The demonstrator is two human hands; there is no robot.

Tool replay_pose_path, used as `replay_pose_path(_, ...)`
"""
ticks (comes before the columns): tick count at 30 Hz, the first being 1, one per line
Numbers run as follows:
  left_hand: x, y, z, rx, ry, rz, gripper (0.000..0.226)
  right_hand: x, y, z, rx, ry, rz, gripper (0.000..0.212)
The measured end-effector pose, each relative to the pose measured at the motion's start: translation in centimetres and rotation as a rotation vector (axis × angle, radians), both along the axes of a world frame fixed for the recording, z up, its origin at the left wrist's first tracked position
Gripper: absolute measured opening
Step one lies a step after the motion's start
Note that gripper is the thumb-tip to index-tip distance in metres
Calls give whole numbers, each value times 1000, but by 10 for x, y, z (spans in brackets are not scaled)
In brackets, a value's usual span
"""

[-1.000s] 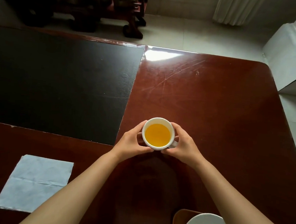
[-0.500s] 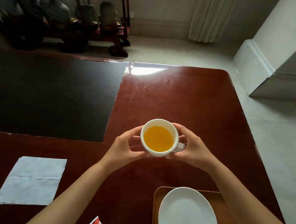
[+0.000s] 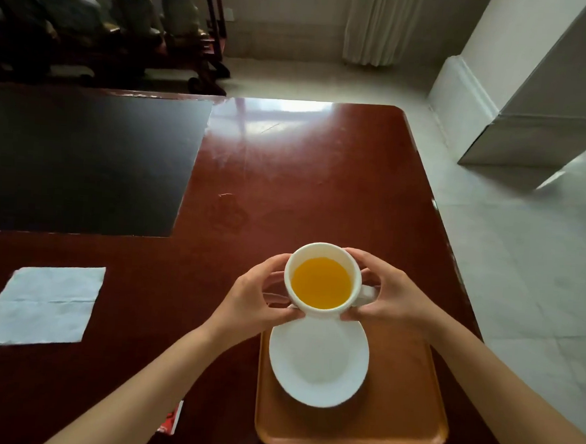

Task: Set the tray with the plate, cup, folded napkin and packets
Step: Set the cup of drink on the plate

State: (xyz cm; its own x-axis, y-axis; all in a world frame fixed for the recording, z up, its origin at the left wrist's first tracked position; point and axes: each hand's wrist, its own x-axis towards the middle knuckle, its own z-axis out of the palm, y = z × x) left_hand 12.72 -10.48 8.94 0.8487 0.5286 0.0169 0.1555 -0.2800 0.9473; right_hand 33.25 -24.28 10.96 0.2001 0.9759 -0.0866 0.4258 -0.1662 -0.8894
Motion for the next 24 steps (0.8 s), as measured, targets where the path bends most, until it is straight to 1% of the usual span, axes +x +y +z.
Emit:
replay_pose_path(3,-3,-17,-8,41,30,-8,81,-2,-13,-15,-16,-9,26,82)
replay_pose_path(9,-13,-46,-44,61,119,52,81,-5,-28,-54,-67,-65,100,84)
replay_pose_path(13,-17,-60,-64,99,166,88,84,-6,-35,-78,-104,-118,134,91)
replay_pose_path(24,-21,-81,-86,101,179,159,87,-7,-41,-99,-85,-131,180,96)
